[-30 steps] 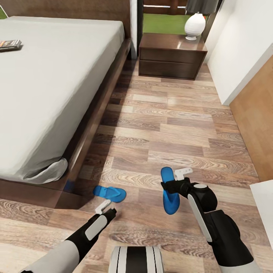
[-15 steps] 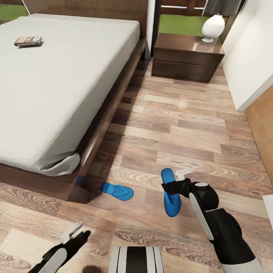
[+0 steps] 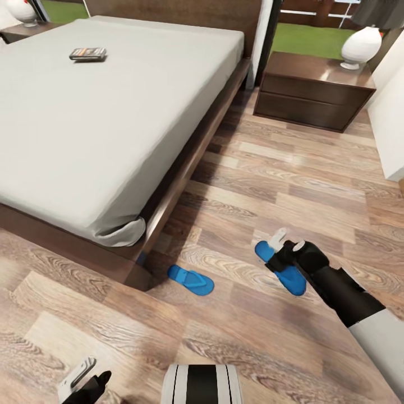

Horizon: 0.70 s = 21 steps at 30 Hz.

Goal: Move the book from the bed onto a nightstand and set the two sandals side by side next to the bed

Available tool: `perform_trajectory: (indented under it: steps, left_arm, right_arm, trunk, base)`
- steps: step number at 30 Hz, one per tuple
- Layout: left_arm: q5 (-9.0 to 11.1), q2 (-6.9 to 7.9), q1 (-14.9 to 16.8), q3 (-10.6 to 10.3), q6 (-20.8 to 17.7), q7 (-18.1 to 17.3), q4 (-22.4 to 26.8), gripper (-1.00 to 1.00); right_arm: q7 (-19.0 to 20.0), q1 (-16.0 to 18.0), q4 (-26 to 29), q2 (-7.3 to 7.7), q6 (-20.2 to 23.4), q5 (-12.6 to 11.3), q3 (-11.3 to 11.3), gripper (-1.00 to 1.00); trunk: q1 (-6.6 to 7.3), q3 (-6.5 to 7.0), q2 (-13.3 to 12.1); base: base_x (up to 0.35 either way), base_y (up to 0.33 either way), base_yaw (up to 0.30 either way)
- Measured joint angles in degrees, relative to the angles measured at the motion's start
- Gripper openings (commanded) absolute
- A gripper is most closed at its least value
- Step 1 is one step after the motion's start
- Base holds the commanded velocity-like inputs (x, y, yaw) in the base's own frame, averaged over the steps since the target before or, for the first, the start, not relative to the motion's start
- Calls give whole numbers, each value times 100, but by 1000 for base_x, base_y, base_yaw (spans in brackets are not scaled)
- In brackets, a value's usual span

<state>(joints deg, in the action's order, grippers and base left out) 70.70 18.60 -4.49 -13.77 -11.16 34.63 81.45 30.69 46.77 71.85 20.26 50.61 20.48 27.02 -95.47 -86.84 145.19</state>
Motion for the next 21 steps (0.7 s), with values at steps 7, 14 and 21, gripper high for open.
perform_trajectory:
  steps: [7,14,21]
  left_arm:
    - [13,1,-220,311,49,16,120,100]
    - [-4,-10,-263,371,79,20,171,100]
    - [44,-26,-271,615,52,19,179,100]
  right_arm:
    - [618,-17,-403,-21,-464,803,104,-100]
    - [634,-36,-502,-33,-606,862,107,-100]
    - [638,-37,-556,-42,-831,878,110,-100]
  trunk:
    - [2,0,0]
    - [1,0,0]
    - [0,5,0]
  base:
    - [119,-104,219]
    - [82,-69,44]
    - [10,-8,88]
